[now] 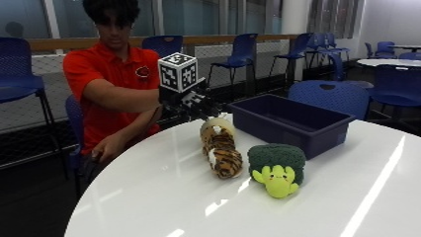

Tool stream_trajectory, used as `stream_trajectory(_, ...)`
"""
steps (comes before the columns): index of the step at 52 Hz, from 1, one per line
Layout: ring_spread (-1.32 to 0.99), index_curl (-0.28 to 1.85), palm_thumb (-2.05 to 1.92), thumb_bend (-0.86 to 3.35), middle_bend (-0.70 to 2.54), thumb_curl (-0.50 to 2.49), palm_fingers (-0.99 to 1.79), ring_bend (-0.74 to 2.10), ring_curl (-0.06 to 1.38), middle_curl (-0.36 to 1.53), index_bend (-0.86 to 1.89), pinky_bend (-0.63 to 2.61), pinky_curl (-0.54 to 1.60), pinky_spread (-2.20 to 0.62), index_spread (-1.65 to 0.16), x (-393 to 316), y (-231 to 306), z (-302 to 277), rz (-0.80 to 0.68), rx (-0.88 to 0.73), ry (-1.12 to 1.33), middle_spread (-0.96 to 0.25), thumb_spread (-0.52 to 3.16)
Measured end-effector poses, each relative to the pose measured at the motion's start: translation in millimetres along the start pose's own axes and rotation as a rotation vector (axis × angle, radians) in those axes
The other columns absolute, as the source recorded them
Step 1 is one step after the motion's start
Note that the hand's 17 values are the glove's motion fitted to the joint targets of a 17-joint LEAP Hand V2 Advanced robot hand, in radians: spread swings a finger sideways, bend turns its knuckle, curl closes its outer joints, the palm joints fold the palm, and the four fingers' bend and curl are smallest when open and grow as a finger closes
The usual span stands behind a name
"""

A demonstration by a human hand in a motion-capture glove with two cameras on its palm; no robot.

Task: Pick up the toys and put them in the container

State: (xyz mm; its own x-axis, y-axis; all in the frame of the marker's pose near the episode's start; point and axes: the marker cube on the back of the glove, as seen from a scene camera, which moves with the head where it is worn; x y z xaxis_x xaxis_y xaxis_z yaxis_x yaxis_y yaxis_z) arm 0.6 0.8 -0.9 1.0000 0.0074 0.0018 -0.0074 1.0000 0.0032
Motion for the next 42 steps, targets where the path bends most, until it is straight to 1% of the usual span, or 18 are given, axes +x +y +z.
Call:
stream_trajectory(3,-0.03,0.06,-0.07,-0.05,0.19,0.01,0.12,0.16,0.01,0.05,0.19,0.47,0.11,0.02,-0.19,1,0,-1,0.005,0.002,-0.004,-0.07,0.58)
stream_trajectory(7,-0.04,0.1,-0.07,-0.05,0.19,0.03,0.09,0.18,0.03,0.08,0.19,0.5,0.15,0.03,-0.24,5,1,-3,-0.001,0.01,-0.004,-0.09,0.8)
stream_trajectory(15,-0.05,0.16,-0.08,-0.05,0.19,0.06,0.06,0.19,0.05,0.14,0.2,0.53,0.2,0.04,-0.3,8,-1,-2,-0.001,0.019,-0.004,-0.11,1.03)
stream_trajectory(24,-0.06,0.21,-0.08,-0.06,0.2,0.09,0.04,0.19,0.08,0.19,0.19,0.55,0.23,0.04,-0.33,4,-6,3,-0.018,0.021,-0.002,-0.12,1.14)
stream_trajectory(42,-0.06,0.27,-0.11,-0.07,0.19,0.12,-0.01,0.2,0.13,0.25,0.17,0.56,0.27,0.05,-0.34,-21,-29,30,-0.056,-0.002,-0.004,-0.12,1.14)
